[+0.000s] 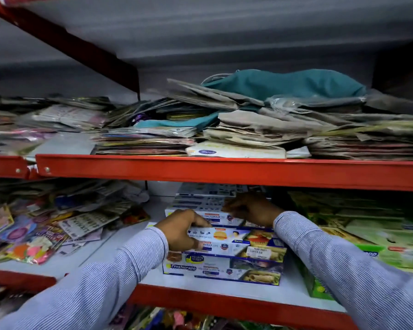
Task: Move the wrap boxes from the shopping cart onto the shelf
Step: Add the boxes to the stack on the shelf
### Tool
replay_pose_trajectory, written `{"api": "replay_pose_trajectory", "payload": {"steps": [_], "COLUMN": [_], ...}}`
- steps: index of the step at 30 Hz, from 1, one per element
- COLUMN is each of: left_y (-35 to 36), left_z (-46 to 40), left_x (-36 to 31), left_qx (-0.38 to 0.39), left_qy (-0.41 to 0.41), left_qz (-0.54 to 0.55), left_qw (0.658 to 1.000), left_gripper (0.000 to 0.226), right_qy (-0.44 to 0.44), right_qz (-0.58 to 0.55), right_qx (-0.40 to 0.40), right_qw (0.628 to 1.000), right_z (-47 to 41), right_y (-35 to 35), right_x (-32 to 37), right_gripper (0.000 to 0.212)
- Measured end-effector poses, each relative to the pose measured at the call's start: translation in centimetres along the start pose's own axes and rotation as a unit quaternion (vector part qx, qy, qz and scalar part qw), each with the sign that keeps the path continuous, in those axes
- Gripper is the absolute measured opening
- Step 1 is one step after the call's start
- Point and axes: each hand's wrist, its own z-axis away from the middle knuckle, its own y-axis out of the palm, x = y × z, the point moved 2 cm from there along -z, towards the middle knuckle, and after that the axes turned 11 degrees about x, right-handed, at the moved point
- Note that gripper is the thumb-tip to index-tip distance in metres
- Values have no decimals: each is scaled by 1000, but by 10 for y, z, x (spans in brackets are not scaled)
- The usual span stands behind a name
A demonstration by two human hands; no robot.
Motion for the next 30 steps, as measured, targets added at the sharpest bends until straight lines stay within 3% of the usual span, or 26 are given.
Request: {"api": "replay_pose_trajectory", "payload": {"steps": [8, 14, 18, 24, 30], "left_y": [-10, 0, 11, 24, 27], "left_z": [-33, -38, -34, -32, -32], "left_x": [3, 5, 9, 10, 13], "left_qx": [-3, -107, -187, -204, -225], "left_qy": [-14, 10, 14, 55, 60], "left_qz": [27, -16, -107, -68, -51], "left_qw": [1000, 994, 976, 975, 971], "left_gripper": [51, 46, 49, 34, 32], "right_qy": [38, 36, 26, 9, 34], "right_qz": [9, -2, 31, 65, 71], "right_qx": [-26, -21, -74, -169, -189], "right_qw": [999, 999, 996, 983, 979], "right_z": [18, 26, 30, 36, 39], "right_y": [-14, -2, 17, 43, 43], "right_x": [-7, -11, -5, -2, -6], "right_gripper": [27, 26, 31, 37, 55]}}
